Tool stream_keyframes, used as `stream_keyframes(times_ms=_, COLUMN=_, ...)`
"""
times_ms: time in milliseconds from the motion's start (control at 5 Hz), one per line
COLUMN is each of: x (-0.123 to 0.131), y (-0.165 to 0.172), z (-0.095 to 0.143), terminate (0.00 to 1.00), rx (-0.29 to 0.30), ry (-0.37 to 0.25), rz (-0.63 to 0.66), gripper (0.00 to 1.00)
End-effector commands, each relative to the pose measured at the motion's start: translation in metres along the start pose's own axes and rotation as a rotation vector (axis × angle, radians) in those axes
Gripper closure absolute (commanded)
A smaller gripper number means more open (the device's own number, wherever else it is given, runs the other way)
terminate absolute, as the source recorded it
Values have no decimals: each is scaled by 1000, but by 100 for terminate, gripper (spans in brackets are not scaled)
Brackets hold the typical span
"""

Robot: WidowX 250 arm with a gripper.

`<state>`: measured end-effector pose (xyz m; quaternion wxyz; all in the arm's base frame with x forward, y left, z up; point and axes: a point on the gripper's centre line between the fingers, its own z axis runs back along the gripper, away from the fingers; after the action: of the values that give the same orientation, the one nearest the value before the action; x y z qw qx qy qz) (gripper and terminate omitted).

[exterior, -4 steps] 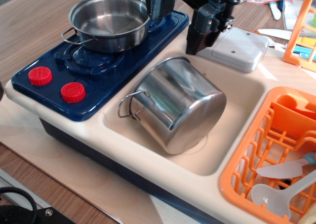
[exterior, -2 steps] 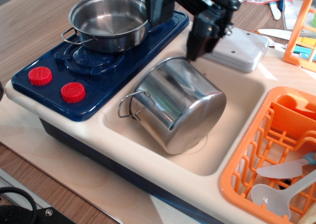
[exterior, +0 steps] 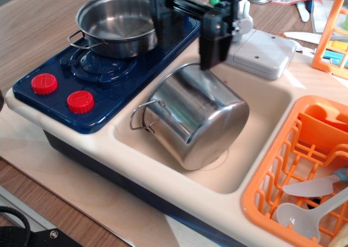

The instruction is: Flip pot upright which is in sink

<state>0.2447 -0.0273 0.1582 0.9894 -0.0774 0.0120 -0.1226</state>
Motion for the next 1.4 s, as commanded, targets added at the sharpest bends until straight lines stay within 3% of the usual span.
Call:
stream_keyframes(times_ms=0, x=-1, y=5, z=0, terminate=0, rx=-40, ry=-74, rz=29, gripper=0)
stream_keyframes(times_ms=400, x=-8, y=1, z=-13, terminate=0, rx=-64, ry=-139, rz=55, gripper=0)
stream_keyframes(times_ms=600, x=-5, y=-8, z=-19, terminate=0, rx=-111, ry=-160, rz=95, gripper=0)
stream_keyframes(times_ms=800, x=0, y=-19, z=-23, terminate=0, rx=-115, ry=-172, rz=131, gripper=0)
stream_keyframes(times_ms=1000, x=8, y=-31, z=-27, terminate=0, rx=-48, ry=-206, rz=156, gripper=100)
stream_keyframes(times_ms=1200, x=12, y=-45, z=-29, terminate=0, rx=98, ry=-267, rz=135, gripper=100)
